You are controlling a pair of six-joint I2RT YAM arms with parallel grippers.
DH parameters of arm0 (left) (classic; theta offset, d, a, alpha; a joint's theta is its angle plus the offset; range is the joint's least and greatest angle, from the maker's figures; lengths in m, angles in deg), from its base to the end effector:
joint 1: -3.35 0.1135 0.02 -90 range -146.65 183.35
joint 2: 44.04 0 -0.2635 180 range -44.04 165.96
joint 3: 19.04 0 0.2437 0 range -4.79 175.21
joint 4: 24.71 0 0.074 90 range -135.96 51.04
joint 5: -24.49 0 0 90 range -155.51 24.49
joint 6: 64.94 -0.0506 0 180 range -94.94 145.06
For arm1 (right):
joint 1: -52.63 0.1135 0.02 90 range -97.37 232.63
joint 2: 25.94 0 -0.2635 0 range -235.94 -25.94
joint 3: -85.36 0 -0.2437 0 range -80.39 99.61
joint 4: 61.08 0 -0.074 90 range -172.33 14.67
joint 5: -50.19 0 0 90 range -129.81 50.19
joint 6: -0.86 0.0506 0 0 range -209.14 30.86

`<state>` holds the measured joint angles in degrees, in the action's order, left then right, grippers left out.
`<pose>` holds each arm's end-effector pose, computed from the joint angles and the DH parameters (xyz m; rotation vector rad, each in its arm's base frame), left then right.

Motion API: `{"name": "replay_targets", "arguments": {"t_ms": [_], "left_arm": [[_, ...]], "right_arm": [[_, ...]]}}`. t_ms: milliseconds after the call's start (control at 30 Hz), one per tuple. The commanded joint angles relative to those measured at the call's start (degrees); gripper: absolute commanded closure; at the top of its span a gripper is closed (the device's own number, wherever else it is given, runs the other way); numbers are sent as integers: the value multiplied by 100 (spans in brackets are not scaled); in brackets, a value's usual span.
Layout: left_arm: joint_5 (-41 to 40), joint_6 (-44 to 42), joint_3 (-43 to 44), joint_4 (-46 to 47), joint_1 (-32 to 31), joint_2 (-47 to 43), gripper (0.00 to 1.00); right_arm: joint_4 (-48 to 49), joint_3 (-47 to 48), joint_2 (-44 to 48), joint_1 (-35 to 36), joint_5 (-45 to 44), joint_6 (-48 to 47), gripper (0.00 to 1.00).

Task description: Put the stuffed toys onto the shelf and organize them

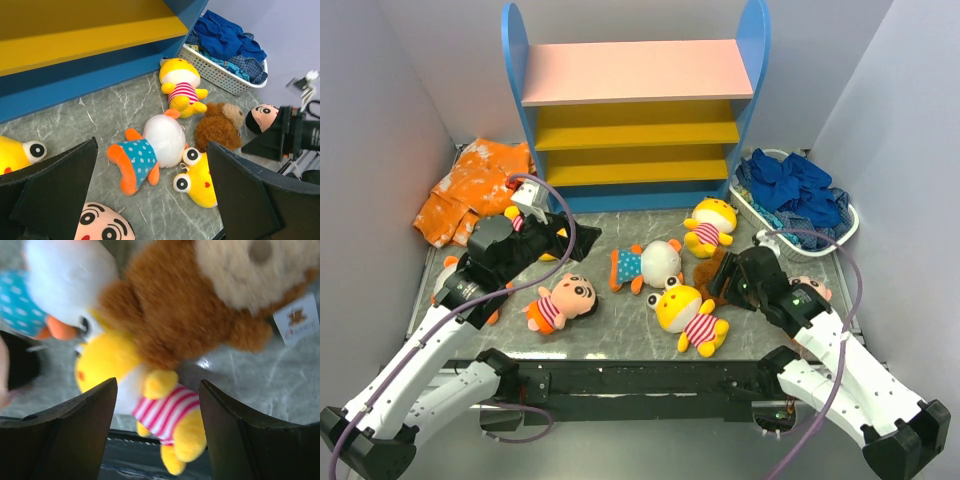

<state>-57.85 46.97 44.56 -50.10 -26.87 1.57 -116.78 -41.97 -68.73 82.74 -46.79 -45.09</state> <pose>0.1613 -0.1017 0.3611 0.2307 1.7477 -0.7851 0.1357 0.0716 0.2452 0.3524 2.3898 0.4734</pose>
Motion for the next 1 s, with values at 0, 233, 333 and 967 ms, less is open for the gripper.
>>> {"name": "replay_targets", "arguments": {"t_ms": [0, 233, 333, 967], "left_arm": [[7, -38, 93, 121, -11, -17, 4], [69, -47, 84, 165, -11, 27, 4], [60, -64, 137, 68, -11, 63, 3], [25, -91, 85, 112, -11, -96, 3]], "right_arm": [[-319, -447, 384, 21, 232, 191, 27], [-618, -625, 701, 100, 382, 481, 30], [-733, -633, 745, 136, 443, 560, 31], [-829, -967, 701, 601, 628, 710, 38]]}}
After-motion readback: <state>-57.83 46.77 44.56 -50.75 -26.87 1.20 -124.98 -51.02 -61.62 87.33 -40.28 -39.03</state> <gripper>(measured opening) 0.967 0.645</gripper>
